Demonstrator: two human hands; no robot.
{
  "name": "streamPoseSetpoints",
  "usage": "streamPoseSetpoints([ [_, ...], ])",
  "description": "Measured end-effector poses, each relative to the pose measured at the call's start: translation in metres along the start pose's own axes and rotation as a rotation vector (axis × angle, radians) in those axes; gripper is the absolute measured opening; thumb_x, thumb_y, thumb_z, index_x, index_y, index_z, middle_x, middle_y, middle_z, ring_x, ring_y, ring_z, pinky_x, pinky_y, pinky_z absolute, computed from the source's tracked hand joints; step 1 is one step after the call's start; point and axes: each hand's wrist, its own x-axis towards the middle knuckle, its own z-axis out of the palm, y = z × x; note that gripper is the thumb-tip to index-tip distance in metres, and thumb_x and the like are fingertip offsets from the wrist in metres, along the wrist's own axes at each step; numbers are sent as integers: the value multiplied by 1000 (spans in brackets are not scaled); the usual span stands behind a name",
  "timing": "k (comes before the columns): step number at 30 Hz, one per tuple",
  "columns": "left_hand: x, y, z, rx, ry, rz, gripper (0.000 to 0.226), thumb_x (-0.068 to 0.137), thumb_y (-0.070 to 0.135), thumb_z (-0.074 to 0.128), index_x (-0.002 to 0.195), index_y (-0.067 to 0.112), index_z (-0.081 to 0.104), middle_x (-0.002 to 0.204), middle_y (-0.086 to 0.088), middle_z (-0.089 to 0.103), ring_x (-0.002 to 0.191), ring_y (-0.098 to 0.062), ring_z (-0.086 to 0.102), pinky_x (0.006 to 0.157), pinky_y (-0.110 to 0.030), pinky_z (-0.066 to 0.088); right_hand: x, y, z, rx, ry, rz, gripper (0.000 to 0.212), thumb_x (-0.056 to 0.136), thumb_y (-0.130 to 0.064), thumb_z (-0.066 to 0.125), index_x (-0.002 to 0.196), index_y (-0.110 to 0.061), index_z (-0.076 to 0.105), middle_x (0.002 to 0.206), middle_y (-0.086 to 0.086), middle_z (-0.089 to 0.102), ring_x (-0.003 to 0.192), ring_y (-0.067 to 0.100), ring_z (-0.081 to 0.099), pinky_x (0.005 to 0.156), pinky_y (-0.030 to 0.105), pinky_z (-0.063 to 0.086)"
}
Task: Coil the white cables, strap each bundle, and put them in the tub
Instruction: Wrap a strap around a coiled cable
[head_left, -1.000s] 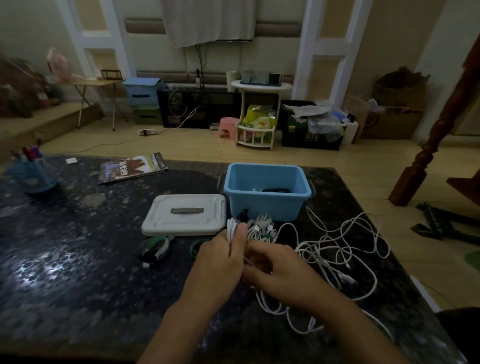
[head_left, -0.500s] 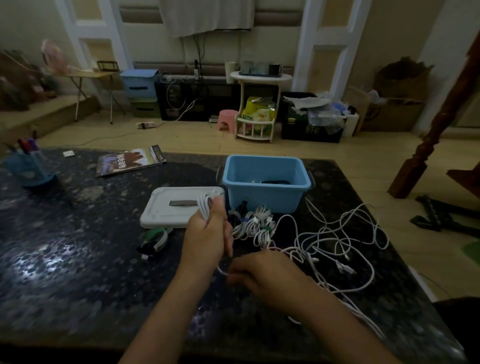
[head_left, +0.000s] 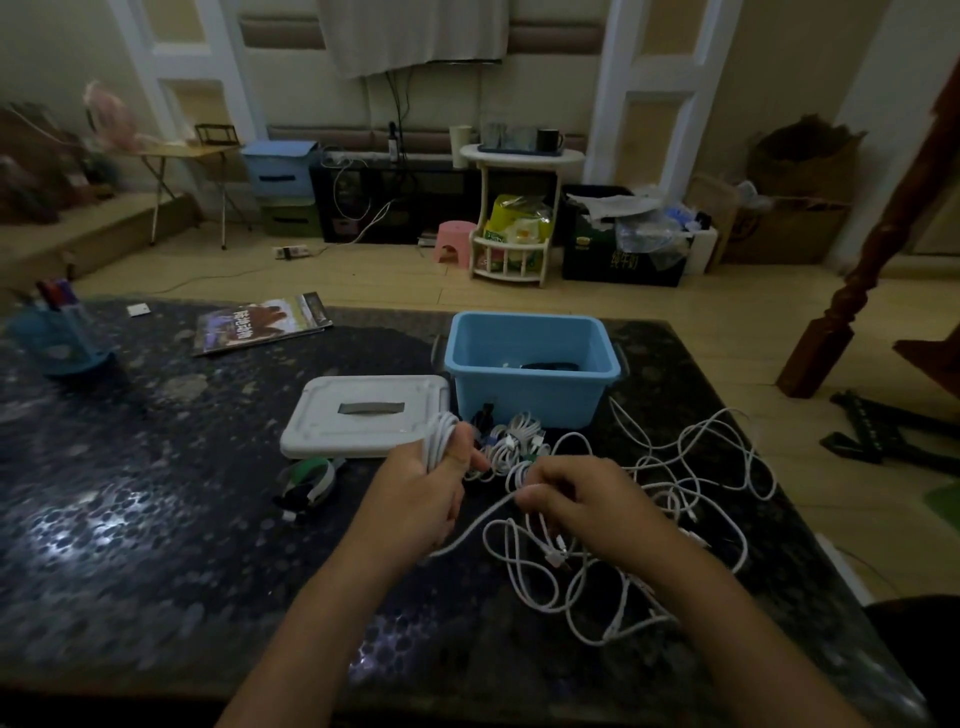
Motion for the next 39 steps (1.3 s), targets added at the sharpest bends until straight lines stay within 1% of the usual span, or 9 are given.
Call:
streamPoseSetpoints([
  [7, -2, -5, 6, 284, 0, 91, 52, 79, 67, 38, 60, 23, 58, 45, 11, 57, 42, 0, 49, 51, -26, 40, 6, -20, 9, 240, 255, -84, 13, 93, -28, 69, 82, -23, 72, 72, -17, 67, 69, -2, 61, 65, 13, 44],
  [10, -4, -5, 12, 337, 0, 134, 40, 82, 65, 40, 71, 31, 58, 63, 26, 62, 58, 7, 55, 54, -15, 40, 6, -23, 10, 273, 259, -99, 14, 93, -29, 68, 82, -22, 70, 68, -16, 65, 65, -2, 58, 62, 13, 43],
  [14, 4, -15, 10, 314, 74, 226, 45, 85, 66, 42, 77, 26, 61, 74, 3, 64, 68, -1, 58, 59, -15, 42, 6, -14, 4, 250, 172, -63, 20, 95, -39, 65, 82, -24, 67, 70, -4, 63, 65, 3, 54, 63, 27, 46],
  [16, 10, -20, 5, 291, 152, 186, 53, 83, 80, 39, 72, 31, 57, 78, -7, 57, 69, -17, 54, 63, -32, 45, 4, -9, 0, 211, 124, -45, 22, 98, -36, 61, 78, -27, 64, 69, -9, 62, 64, 2, 56, 63, 24, 46],
  [19, 10, -12, 4, 159, 240, 69, 55, 80, 72, 37, 78, 23, 61, 66, 1, 62, 60, -9, 54, 57, -27, 41, 2, -8, -4, 197, 65, -18, 19, 100, -32, 58, 83, -31, 68, 76, -9, 68, 70, 2, 63, 68, 20, 49],
  [24, 7, -6, 12, 39, 157, 34, 66, 83, 71, 37, 59, 11, 50, 46, -7, 57, 50, -31, 59, 55, -29, 45, 5, -16, 8, 250, 261, -66, 15, 98, -33, 61, 91, -29, 74, 67, -15, 64, 63, 2, 59, 64, 22, 46],
  [30, 5, -4, 18, -65, 122, 36, 58, 67, 77, 49, 81, 22, 61, 47, 12, 52, 41, 1, 47, 44, -17, 37, 3, -35, 24, 167, 257, -255, 11, 95, -33, 63, 100, -30, 73, 88, -9, 70, 84, 9, 65, 77, 40, 55],
  [34, 6, -9, 17, -22, 103, 20, 71, 63, 80, 56, 101, 22, 70, 81, 5, 75, 76, -5, 71, 71, -26, 56, -1, -38, 29, 60, 228, -250, 8, 93, -29, 64, 93, -27, 71, 80, -7, 70, 72, 11, 64, 68, 40, 54],
  [39, 6, -4, 14, 100, 263, -11, 65, 77, 78, 33, 71, 20, 62, 58, 9, 63, 53, -2, 59, 55, -25, 44, -2, -36, 28, 85, 142, -204, 10, 87, -32, 75, 97, -29, 71, 88, -14, 73, 83, 0, 66, 79, 27, 55],
])
